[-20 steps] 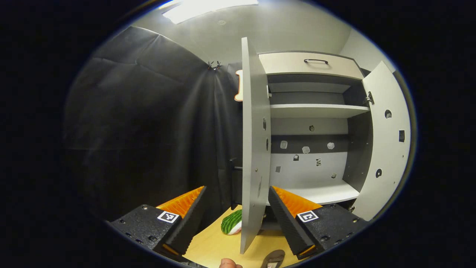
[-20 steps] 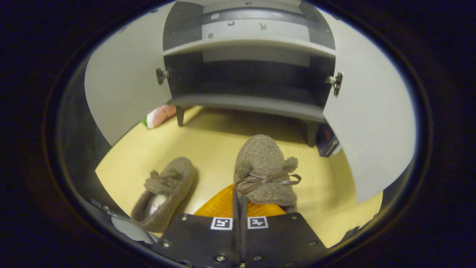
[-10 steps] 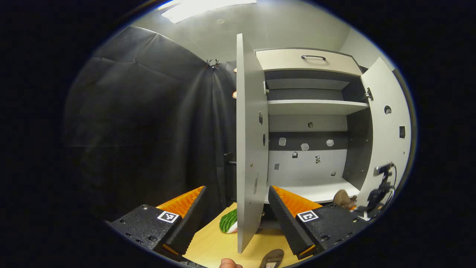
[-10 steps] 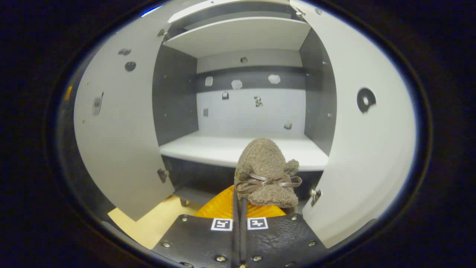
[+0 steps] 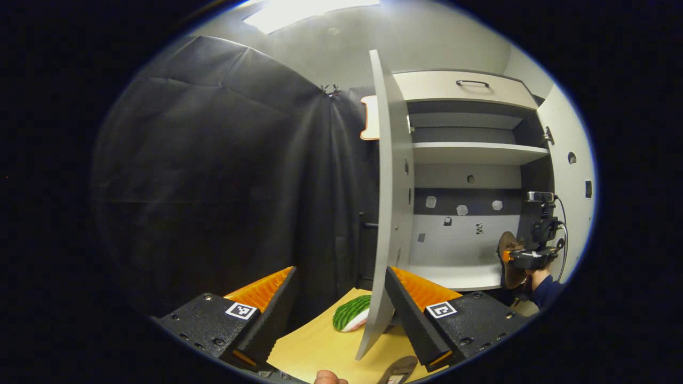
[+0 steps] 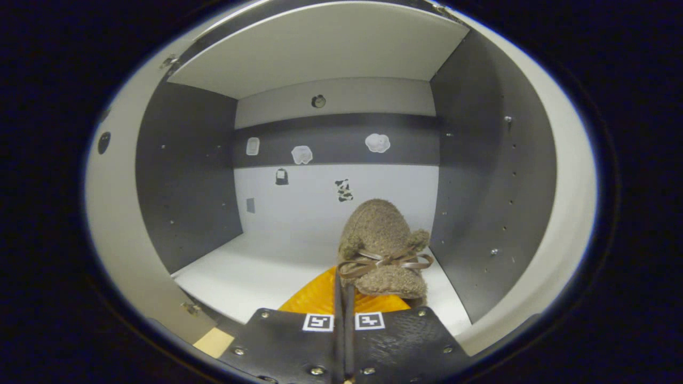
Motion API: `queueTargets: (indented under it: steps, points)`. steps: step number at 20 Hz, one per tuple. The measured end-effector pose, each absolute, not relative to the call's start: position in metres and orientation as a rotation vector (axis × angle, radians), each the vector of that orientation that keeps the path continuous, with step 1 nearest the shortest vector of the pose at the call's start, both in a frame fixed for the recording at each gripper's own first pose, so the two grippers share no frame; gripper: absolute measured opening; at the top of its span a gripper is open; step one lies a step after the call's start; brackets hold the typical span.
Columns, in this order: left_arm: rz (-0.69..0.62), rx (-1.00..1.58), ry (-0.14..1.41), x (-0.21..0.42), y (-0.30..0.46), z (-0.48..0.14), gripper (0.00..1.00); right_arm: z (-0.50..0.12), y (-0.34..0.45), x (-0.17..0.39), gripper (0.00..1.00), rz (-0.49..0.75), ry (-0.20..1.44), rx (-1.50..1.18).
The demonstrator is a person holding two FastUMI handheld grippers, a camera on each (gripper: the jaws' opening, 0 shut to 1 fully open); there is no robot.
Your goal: Grab one shoe with the right hand and put it into the shoe cabinet, grab the other shoe with the left hand and put it into the shoe cabinet; then close the right door with the right hand and the left door with the left hand.
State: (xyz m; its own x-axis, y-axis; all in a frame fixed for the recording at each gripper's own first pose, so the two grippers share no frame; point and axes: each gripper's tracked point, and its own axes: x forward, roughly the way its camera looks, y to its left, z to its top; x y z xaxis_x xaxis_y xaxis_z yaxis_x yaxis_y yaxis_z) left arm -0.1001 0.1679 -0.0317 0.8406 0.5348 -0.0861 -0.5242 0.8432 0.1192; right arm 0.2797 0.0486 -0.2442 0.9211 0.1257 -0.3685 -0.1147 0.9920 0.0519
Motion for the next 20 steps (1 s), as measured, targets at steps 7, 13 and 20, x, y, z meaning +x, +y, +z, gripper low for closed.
queueTargets:
  steps: [7, 13, 20]
  points:
    - [0.691, 0.089, 0.143, -0.131, 0.193, -0.038, 0.99, -0.268, 0.045, 0.324, 0.00, 0.092, 0.447, 0.033]
    - [0.669, 0.075, 0.155, -0.124, 0.182, -0.045, 0.99, -0.295, 0.049, 0.335, 0.03, 0.027, 0.550, 0.073]
    - [0.581, 0.062, 0.155, -0.112, 0.163, -0.049, 1.00, -0.281, 0.056, 0.310, 0.48, 0.029, 0.574, 0.098]
